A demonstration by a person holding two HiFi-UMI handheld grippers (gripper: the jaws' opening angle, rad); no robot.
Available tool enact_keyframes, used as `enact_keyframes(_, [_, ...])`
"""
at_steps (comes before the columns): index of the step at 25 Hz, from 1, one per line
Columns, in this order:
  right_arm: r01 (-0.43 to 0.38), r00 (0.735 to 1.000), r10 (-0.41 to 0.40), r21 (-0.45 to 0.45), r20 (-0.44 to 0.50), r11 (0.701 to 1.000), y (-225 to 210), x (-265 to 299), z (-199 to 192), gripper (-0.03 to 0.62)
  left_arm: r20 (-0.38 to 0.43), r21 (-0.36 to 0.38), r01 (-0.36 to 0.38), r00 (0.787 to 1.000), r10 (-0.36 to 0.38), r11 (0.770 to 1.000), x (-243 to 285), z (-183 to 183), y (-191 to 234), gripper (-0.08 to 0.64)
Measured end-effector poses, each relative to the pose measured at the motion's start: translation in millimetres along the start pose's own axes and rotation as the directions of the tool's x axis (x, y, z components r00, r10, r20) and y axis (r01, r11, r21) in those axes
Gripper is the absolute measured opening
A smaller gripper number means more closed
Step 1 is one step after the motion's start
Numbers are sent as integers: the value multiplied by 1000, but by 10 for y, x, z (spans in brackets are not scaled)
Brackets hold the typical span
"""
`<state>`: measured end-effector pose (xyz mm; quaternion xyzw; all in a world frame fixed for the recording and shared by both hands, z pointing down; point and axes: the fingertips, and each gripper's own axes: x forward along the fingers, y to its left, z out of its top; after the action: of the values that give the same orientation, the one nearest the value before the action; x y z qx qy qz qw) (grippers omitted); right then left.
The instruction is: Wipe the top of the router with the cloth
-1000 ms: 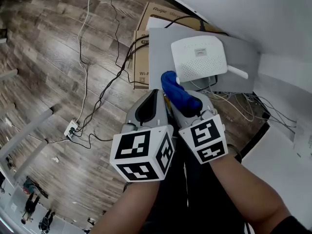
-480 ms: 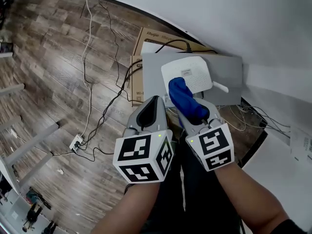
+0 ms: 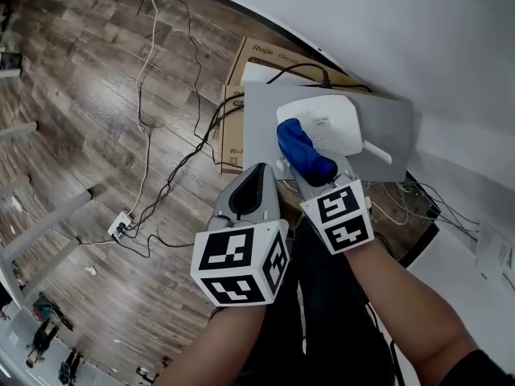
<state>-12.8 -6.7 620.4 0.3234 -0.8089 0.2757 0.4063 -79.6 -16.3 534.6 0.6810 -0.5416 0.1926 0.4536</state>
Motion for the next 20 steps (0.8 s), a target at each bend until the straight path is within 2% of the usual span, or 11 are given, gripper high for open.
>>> enact_keyframes(4, [0,1000,-1,-24,-24,1000,29,191,54,141,5,-36,-23,1000,23,999,20,-13,206,2])
enact_keyframes(9, [18,999,-19,-3,-28,1000,1,188,11,141,-3,-56,-28,1000,28,998,24,-56,271,2])
enact_keyframes(14, [49,999,-48,61,-18,997,-192,114,-75,141,-15,-25,-5,1000,4,1000,119,-69,88,2])
enact_keyframes(20, [133,991,-131,140,-24,981,-685,-101,-323,141,-33,29,27,999,-26,999,257,-31,-228,2])
